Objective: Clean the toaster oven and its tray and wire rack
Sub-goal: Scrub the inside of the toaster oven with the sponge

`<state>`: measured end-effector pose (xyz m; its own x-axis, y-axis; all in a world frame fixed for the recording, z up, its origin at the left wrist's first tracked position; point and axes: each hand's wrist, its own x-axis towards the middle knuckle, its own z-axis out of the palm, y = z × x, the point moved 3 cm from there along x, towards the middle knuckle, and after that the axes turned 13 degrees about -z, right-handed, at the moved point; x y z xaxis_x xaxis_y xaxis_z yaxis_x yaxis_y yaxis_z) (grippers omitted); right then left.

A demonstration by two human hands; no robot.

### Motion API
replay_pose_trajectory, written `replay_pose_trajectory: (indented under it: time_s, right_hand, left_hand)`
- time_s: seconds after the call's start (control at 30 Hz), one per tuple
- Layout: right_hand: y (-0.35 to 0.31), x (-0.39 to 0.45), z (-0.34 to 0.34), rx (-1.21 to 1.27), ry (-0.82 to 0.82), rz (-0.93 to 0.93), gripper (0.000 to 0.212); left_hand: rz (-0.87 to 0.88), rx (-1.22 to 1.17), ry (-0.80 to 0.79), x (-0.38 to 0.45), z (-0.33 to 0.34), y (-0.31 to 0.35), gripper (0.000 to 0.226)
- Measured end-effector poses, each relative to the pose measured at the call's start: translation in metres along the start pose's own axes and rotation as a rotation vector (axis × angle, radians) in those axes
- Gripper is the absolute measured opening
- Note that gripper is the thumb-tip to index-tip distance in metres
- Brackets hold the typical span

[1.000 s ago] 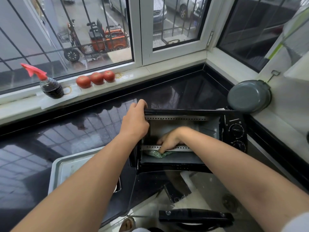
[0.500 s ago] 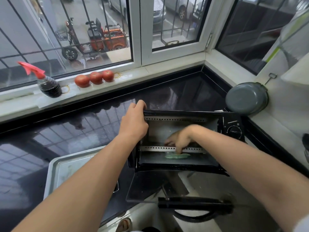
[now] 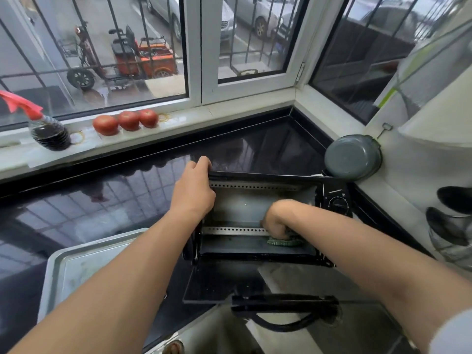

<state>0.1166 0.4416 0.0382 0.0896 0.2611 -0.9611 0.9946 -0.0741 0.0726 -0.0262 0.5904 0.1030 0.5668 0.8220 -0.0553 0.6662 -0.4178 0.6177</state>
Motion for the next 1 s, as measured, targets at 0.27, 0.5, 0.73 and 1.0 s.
replay_pose_trajectory:
  time_s: [0.27, 0.5, 0.73, 1.0]
  right_hand:
    - [-0.028, -0.034, 0.007, -0.025, 0.514, -0.001, 0.064]
    - [-0.06, -0.069, 0.015, 0.451, 0.398, -0.15, 0.046]
    - [-0.133, -0.064, -0.014, 0.718, 0.587, -0.299, 0.059]
    - [-0.076, -0.128, 0.089, 0.581, 0.766, 0.215, 0.024]
  left_hand:
    - [-0.032, -0.007, 0.001, -0.007, -0.003, 0.001, 0.04]
    - [-0.022, -0.024, 0.014, -0.021, -0.005, -0.002, 0.042]
    - [-0.005, -0.034, 0.003, -0.024, -0.005, -0.006, 0.039]
    - [0.005, -0.045, -0.062, -0.008, -0.006, -0.002, 0.039]
